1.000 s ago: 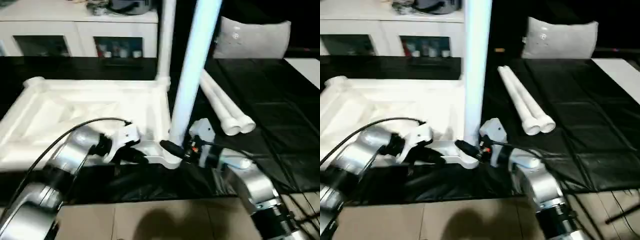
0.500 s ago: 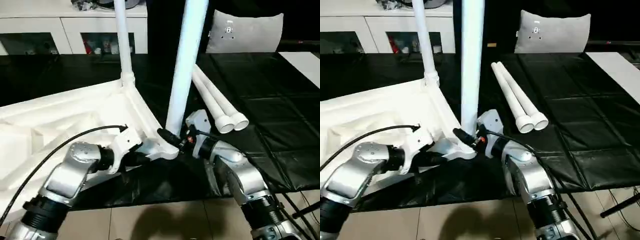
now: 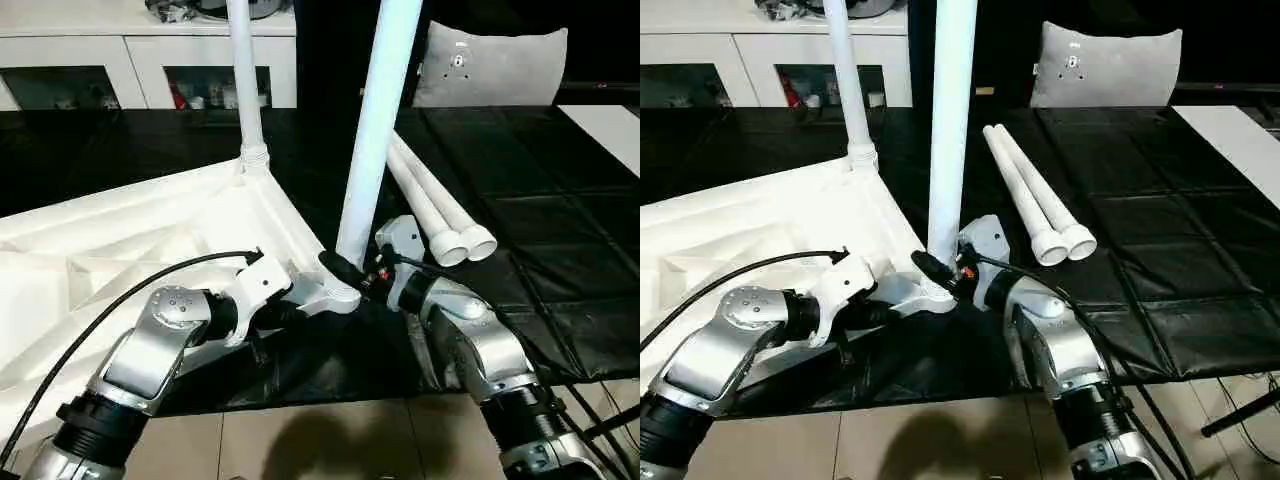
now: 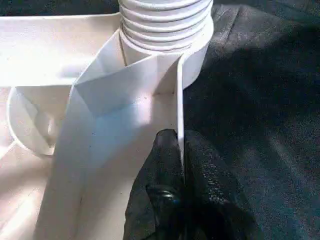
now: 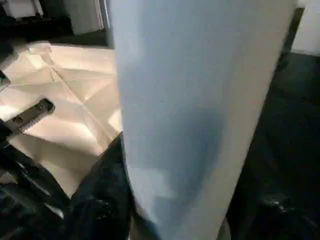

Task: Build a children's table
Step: Insert table leg to table base

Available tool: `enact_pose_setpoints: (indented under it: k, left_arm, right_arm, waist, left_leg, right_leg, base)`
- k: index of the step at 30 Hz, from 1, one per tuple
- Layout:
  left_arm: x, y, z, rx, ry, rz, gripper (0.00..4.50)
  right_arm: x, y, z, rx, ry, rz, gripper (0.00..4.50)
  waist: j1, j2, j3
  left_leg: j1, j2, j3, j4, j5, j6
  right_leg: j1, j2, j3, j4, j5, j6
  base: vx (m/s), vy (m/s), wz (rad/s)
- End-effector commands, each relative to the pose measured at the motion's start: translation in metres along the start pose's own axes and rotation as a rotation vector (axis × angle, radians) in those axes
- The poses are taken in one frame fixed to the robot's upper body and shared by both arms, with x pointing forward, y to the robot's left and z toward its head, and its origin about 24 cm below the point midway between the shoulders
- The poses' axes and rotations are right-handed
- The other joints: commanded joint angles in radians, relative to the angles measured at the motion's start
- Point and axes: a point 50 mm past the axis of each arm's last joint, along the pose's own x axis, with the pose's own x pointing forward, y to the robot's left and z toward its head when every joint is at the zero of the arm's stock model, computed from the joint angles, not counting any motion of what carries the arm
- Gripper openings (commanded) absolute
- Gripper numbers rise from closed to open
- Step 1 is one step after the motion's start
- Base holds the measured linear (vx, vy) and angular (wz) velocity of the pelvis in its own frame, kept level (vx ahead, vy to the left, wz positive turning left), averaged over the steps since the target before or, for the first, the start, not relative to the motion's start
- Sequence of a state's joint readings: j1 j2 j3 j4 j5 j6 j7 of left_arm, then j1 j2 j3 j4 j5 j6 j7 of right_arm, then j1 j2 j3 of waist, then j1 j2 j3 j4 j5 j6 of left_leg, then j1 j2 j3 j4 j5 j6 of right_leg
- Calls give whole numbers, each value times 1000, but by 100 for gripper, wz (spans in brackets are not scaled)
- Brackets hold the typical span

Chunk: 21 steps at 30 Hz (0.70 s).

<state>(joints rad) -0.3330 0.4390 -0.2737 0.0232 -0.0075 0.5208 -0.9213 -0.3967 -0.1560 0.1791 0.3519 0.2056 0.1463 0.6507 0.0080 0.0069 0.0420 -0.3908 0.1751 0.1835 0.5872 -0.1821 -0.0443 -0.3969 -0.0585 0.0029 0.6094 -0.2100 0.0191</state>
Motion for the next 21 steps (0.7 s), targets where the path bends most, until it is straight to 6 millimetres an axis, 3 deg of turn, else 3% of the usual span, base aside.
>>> enact_pose_setpoints:
  k: [1,10,14,15,16,17,20,21]
  left_arm:
    - [-11,5,34,98,-171,13,0]
    - [-12,9,31,105,-152,8,0]
    - [-13,11,30,111,-148,7,0]
    - [-12,12,30,113,-149,6,0]
    - [-12,12,30,113,-150,4,0]
    - [-12,13,30,114,-152,2,0]
    - [-10,14,29,124,-146,-12,0]
    - [-8,15,27,149,-124,-35,0]
  right_arm:
    - [-12,-4,-41,97,174,-61,268]
    - [-15,-3,-39,96,136,-36,354]
    - [-20,-3,-38,89,121,-26,394]
    - [-24,-3,-38,88,110,-25,398]
    - [-27,-4,-38,88,104,-24,405]
    - [-29,-4,-38,88,98,-24,418]
    - [-39,-6,-37,85,85,-25,443]
    - [-52,-11,-36,76,72,-31,447]
  waist:
    - [8,12,-53]
    - [21,15,-57]
    - [30,15,-57]
    - [32,19,-58]
    - [32,16,-58]
    - [34,20,-58]
    - [35,19,-59]
    - [36,19,-57]
  left_leg:
    - [25,46,-19,-75,-242,-8]
    - [23,45,-17,-66,-154,25]
    - [25,45,-15,-64,-152,30]
    - [24,44,-16,-63,-147,32]
    - [24,44,-15,-62,-145,33]
    - [24,44,-16,-63,-145,33]
    - [25,44,-16,-61,-143,33]
    - [24,43,-15,-61,-147,36]
  right_leg:
    - [34,-59,25,-68,-63,-253]
    - [41,-56,22,-55,53,-268]
    - [42,-57,22,-55,51,-268]
    - [44,-57,22,-53,55,-265]
    - [44,-56,22,-53,63,-264]
    - [44,-57,22,-53,63,-263]
    - [45,-57,21,-52,66,-267]
    - [45,-56,21,-56,59,-267]
  base:
    - [0,0,0]
    - [0,0,0]
    - [0,0,0]
    - [0,0,0]
    - [0,0,0]
    - [0,0,0]
    - [0,0,0]
    - [0,0,0]
